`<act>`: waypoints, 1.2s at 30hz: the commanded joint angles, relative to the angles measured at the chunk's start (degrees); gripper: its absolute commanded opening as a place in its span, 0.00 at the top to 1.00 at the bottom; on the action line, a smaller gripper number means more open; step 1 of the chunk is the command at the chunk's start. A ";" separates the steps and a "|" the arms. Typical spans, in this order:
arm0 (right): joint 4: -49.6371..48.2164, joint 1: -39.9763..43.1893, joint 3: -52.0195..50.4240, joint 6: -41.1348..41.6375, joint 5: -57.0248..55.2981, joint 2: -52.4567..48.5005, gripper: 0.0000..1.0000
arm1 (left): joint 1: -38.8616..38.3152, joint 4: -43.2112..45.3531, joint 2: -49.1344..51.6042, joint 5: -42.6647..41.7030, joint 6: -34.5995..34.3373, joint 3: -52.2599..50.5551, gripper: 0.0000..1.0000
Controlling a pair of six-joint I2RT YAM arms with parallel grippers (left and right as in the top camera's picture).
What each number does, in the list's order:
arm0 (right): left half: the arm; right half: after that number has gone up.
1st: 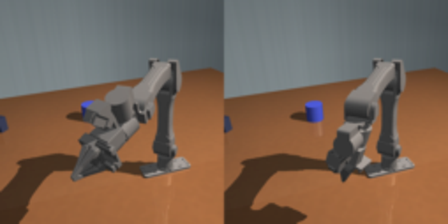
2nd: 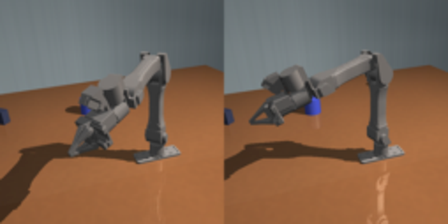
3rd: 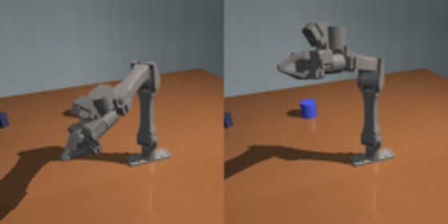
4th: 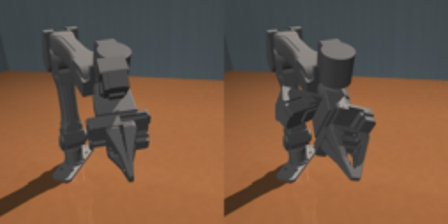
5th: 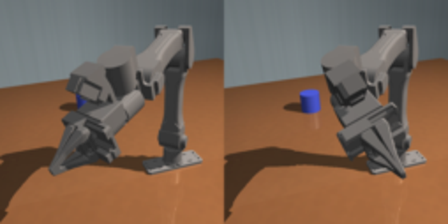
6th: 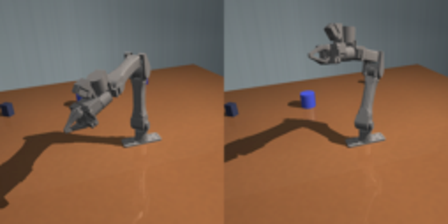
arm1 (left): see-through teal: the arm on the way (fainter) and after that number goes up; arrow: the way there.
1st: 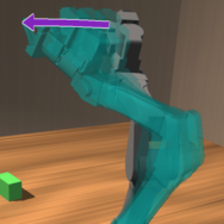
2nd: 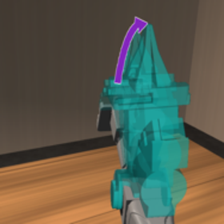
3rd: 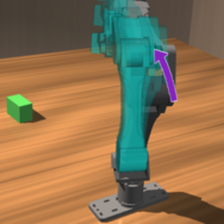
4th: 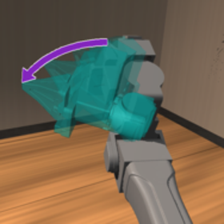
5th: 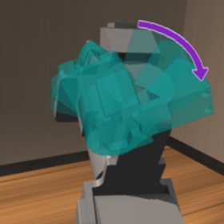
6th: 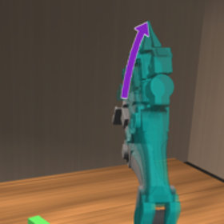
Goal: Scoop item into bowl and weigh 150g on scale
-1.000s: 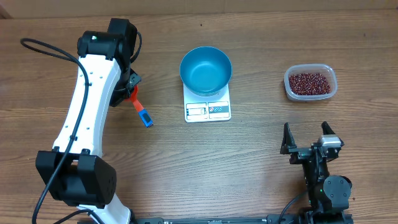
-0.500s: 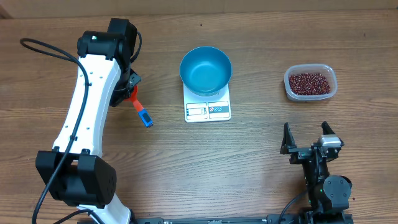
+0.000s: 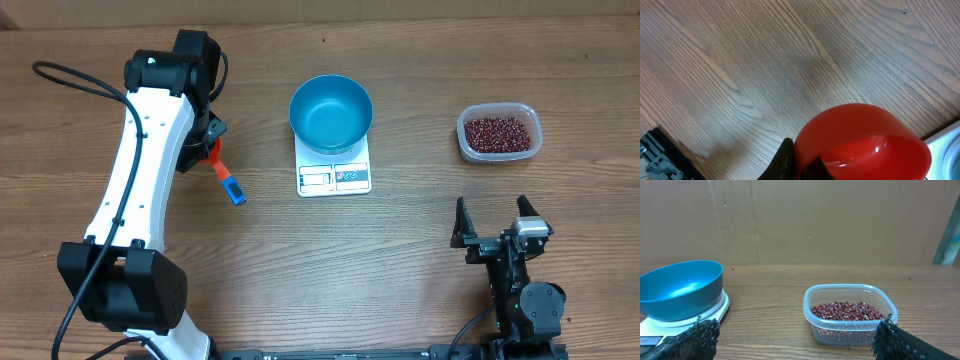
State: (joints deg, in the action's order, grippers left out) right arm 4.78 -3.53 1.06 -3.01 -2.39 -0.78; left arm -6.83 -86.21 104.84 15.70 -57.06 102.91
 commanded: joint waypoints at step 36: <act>-0.15 -0.48 -0.61 0.44 -0.33 0.61 0.00 | -0.35 0.35 -1.73 -10.01 -3.87 1.40 0.96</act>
State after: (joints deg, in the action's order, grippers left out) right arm 4.80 -3.53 1.06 -2.98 -2.39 -0.78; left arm -6.83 -86.06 104.84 7.25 -59.88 102.91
